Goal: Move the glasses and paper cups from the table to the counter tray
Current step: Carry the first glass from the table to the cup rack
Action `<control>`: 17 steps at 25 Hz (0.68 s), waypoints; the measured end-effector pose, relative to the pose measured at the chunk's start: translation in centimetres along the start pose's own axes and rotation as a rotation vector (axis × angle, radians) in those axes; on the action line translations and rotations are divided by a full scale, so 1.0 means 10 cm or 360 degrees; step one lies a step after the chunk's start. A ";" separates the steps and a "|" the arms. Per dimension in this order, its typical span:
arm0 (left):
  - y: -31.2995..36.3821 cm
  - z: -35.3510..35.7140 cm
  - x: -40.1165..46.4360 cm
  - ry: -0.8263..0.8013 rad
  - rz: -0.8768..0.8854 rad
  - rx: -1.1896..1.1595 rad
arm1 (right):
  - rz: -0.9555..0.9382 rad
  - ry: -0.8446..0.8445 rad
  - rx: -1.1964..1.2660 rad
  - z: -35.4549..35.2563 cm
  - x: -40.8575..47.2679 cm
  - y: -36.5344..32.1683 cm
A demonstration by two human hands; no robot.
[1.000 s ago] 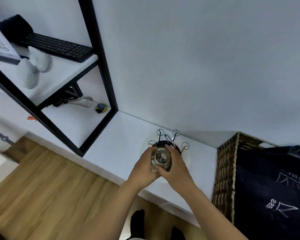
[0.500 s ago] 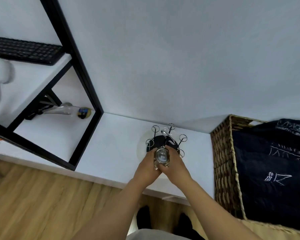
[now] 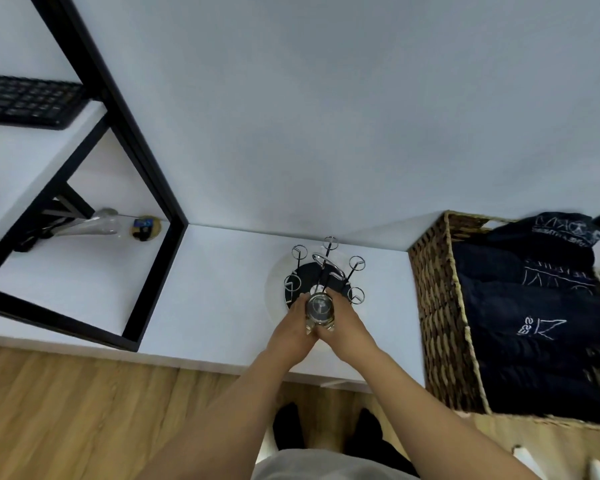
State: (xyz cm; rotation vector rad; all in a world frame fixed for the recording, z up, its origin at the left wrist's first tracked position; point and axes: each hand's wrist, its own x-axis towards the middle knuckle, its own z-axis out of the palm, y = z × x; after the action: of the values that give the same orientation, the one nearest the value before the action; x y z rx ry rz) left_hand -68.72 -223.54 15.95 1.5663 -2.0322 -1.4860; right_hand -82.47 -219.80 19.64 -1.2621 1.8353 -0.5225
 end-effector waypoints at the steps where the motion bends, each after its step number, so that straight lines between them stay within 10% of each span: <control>1: 0.00 0.00 0.00 -0.0001 -0.0009 -0.0003 | 0.0007 -0.0006 -0.0002 0.00 0.00 0.00; 11: 0.40 -0.86 -0.18 -0.0300 -0.0092 0.0371 | 0.0031 0.0000 -0.0197 -0.38 -0.09 -0.33; 17: 1.22 -1.49 -0.17 0.0596 0.0534 0.0824 | -0.0361 0.0522 -0.0633 -1.06 -0.15 -0.99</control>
State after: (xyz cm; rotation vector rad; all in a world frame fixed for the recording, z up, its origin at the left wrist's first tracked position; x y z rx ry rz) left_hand -66.04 -231.59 33.34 1.4140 -2.3919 -0.5249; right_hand -85.25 -223.66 33.41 -1.7503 2.1542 -0.5264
